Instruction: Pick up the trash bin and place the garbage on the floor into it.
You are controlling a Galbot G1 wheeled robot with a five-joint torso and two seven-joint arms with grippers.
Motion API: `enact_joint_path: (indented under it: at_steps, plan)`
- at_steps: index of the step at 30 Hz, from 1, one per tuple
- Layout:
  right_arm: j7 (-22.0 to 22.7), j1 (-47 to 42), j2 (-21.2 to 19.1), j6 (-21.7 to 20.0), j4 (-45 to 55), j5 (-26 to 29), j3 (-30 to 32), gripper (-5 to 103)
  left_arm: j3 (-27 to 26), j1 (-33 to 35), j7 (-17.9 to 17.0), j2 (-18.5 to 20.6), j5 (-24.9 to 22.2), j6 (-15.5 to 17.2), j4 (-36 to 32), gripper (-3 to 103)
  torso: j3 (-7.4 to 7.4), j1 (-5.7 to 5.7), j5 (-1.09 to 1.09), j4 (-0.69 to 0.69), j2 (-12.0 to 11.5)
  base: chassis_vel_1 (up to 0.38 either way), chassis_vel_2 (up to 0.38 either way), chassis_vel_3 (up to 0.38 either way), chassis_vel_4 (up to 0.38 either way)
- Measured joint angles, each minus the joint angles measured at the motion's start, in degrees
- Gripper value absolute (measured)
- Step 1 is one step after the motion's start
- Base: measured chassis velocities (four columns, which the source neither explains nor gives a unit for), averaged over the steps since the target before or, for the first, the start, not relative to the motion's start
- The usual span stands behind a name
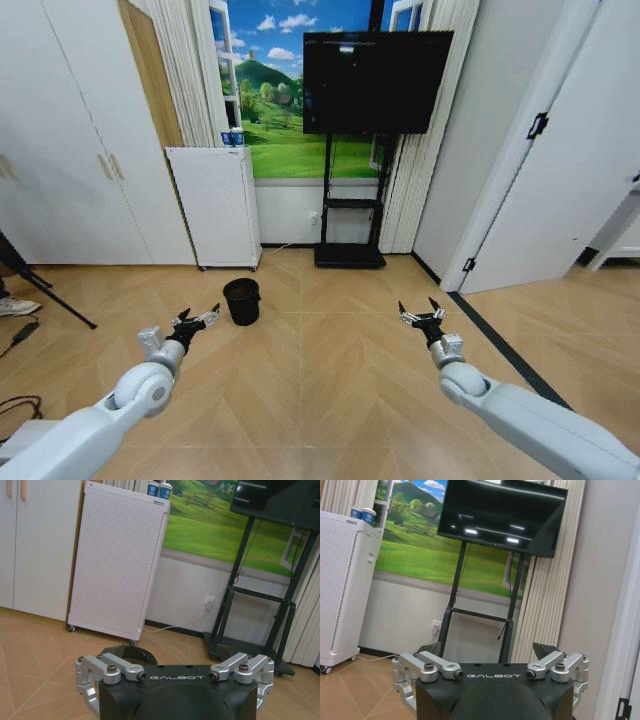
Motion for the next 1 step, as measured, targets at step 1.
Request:
enact_joint_path:
  at_steps: [1]
  plan:
    - [0.06, -0.22, -0.20, -0.06, 0.06, -0.07, 0.42, 100, 0.19, -0.35, 0.00, 0.00, -0.43, 0.09, -0.07, 100, 0.00, 0.00, 0.01, 0.01, 0.00, 0.000, 0.000, 0.000, 0.000]
